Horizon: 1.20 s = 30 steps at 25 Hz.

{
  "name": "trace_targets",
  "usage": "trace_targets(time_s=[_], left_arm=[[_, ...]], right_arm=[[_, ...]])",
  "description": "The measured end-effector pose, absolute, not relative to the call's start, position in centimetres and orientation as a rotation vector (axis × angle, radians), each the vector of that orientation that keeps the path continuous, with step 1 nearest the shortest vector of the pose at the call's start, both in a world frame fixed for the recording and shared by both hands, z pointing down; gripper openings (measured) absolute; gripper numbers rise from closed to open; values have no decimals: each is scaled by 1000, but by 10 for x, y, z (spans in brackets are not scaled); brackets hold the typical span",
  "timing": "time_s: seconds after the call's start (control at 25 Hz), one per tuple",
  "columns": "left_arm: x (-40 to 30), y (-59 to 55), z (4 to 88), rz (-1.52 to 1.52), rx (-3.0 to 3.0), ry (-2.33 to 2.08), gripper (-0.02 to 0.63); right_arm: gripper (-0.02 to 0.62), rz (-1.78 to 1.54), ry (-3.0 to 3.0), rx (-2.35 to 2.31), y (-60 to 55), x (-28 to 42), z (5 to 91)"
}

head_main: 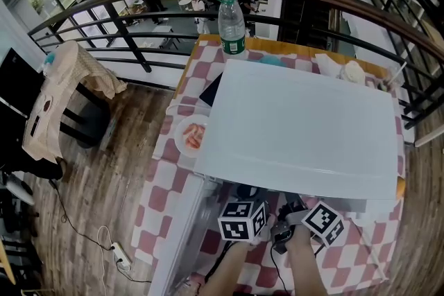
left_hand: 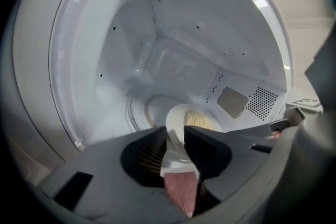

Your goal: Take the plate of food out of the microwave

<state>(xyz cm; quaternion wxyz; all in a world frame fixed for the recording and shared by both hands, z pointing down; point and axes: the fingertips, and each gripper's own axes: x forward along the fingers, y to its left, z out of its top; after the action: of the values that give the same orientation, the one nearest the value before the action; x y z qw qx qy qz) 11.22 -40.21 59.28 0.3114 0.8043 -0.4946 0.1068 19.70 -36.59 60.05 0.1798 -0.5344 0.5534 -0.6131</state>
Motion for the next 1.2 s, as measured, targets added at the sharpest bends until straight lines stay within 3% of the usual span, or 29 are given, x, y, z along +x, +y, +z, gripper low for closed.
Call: trace_targets(time_s=[0.16,0.28,1.0,1.2], left_arm=[[114,-401,594,276,2124,-1294,104],[114,-400,593,275,2126,-1287,104],[103,-374,589,144,1976,-1281,104],[105,-362,596,91,1899,-1220,135]], right_arm=[[74,-1772,1520,-1524,-367,197,604],[24,-1782,1489,-1535,-366,196,606],[19,-1767,1489,-1497,-349,202,599],[18,-1769,1486,-1484,-341,204,597]])
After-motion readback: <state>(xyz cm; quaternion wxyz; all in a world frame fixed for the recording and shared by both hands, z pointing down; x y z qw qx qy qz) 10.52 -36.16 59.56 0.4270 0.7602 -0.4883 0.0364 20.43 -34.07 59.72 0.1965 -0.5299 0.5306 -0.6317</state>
